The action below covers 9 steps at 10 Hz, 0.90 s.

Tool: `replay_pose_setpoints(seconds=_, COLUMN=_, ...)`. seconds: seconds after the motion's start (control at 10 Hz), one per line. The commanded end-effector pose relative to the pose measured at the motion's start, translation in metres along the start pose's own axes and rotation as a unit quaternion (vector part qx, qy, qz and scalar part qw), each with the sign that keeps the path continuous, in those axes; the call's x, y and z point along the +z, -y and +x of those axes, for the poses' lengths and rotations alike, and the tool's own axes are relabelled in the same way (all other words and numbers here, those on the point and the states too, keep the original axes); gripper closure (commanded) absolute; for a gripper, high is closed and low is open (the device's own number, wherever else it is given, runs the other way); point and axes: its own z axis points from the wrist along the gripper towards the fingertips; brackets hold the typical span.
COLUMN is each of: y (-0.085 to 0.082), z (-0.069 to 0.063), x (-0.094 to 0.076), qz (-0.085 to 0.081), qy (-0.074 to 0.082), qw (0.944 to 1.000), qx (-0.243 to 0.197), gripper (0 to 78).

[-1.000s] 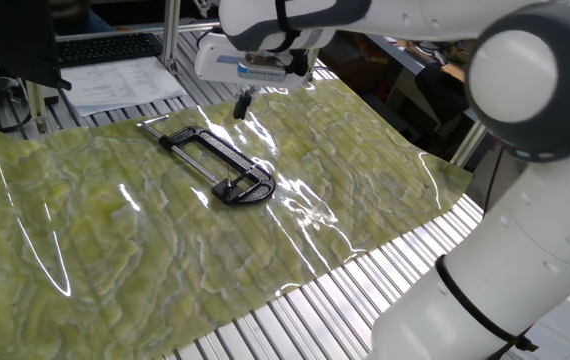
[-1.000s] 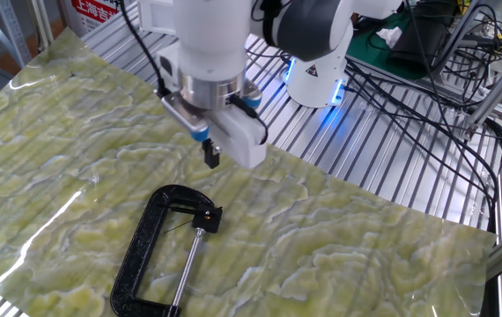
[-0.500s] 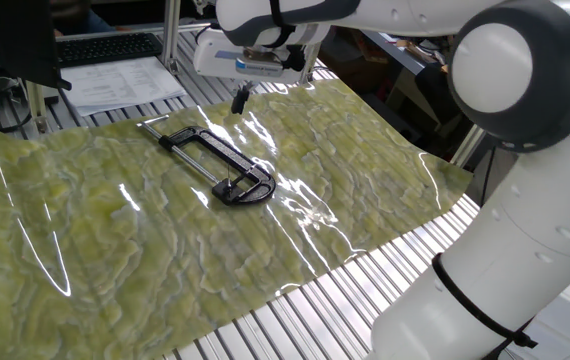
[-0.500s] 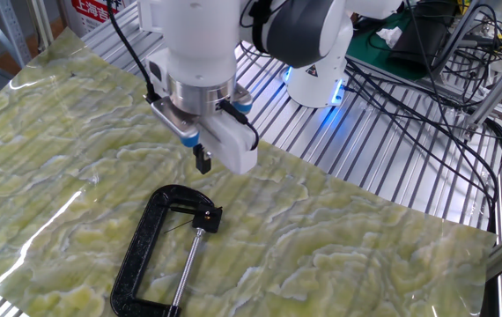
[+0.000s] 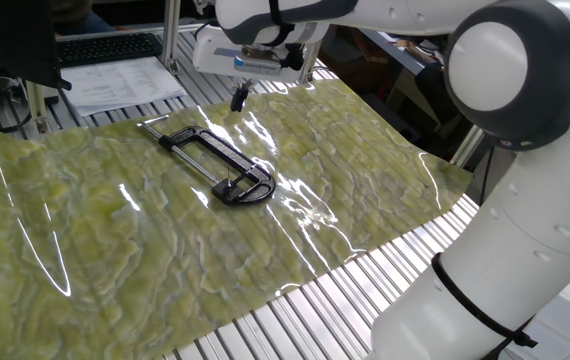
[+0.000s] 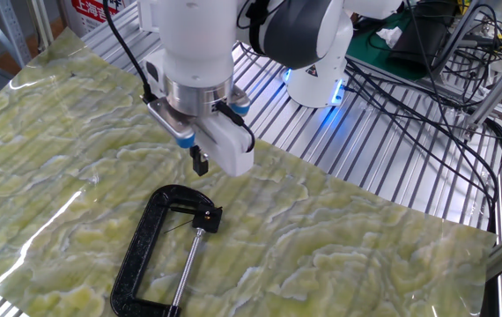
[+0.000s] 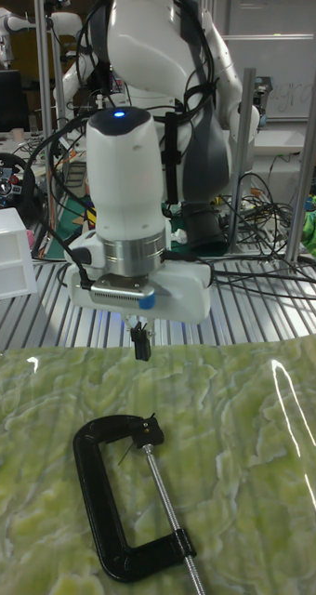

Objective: Turn the hands of a clock

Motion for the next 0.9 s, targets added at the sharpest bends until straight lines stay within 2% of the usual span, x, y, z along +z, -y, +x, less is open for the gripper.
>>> replay_pose_setpoints(seconds=0.1, y=0.0001, z=-0.0008, x=-0.0014, qz=0.007, qy=-0.02, qw=0.9969, qx=0.076, gripper=77.6)
replay_pose_setpoints(seconds=0.4, y=0.0001, z=-0.0008, x=-0.0014, qz=0.011, qy=-0.028, qw=0.9957, qx=0.087, gripper=77.6)
replay_pose_setpoints(seconds=0.6, y=0.0001, z=-0.0008, x=-0.0014, qz=0.007, qy=-0.032, qw=0.9963, qx=0.08, gripper=77.6)
replay_pose_setpoints(seconds=0.7, y=0.0001, z=-0.0008, x=-0.0014, qz=0.0, qy=-0.037, qw=0.9964, qx=0.077, gripper=77.6)
replay_pose_setpoints(seconds=0.9, y=0.0001, z=-0.0008, x=-0.0014, qz=0.001, qy=-0.037, qw=0.9962, qx=0.079, gripper=77.6)
